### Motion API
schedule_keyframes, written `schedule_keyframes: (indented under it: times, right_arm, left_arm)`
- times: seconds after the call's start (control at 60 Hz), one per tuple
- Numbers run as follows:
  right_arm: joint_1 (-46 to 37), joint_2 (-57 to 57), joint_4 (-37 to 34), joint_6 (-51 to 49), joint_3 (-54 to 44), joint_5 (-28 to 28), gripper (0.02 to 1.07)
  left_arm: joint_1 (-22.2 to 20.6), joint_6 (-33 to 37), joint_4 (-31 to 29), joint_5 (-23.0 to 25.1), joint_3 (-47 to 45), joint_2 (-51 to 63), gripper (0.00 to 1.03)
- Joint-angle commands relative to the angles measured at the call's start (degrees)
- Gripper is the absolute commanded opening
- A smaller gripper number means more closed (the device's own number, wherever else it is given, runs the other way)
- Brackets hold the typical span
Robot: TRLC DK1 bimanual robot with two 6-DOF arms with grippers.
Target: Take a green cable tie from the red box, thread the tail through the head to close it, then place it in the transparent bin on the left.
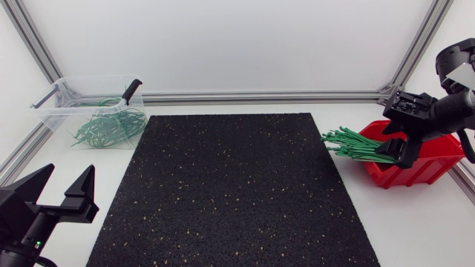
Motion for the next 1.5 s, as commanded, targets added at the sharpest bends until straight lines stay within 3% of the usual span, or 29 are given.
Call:
schedule_keyframes:
  times: [0.0,0.467,0.567,0.75,1.183,1.333,1.483]
  right_arm:
    - [-0.5,1.3,-1.5,-4.9,-0.6,-0.4,0.61]
    - [-1.5,4.4,0.7,-16.6,-6.1,-0.1,0.61]
    - [-1.5,4.9,0.9,-18.2,-6.4,-0.2,0.53]
    - [-1.1,5.5,3.4,-19.3,-7.9,0.2,0.46]
    - [0.5,8.2,6.8,-18.9,-7.9,0.7,0.46]
    - [1.3,9.4,7.2,-18.8,-7.8,1.3,0.39]
    - [1.5,9.5,8.2,-18.7,-8.1,1.6,0.39]
  left_arm:
    - [-0.1,-0.7,-0.7,0.2,-2.3,-0.4,0.99]
    - [0.0,-0.7,-1.0,0.7,-2.3,-0.4,0.99]
    - [0.0,-0.7,-1.0,0.7,-2.3,-0.4,0.99]
    - [0.0,-0.7,-1.0,0.7,-2.3,-0.4,0.99]
    - [-0.2,-0.7,-1.0,0.7,-2.3,-0.4,0.99]
    - [-0.3,-0.7,-1.0,0.7,-2.3,-0.4,0.99]
    - [-0.4,-0.7,-1.0,0.7,-2.3,-0.4,0.99]
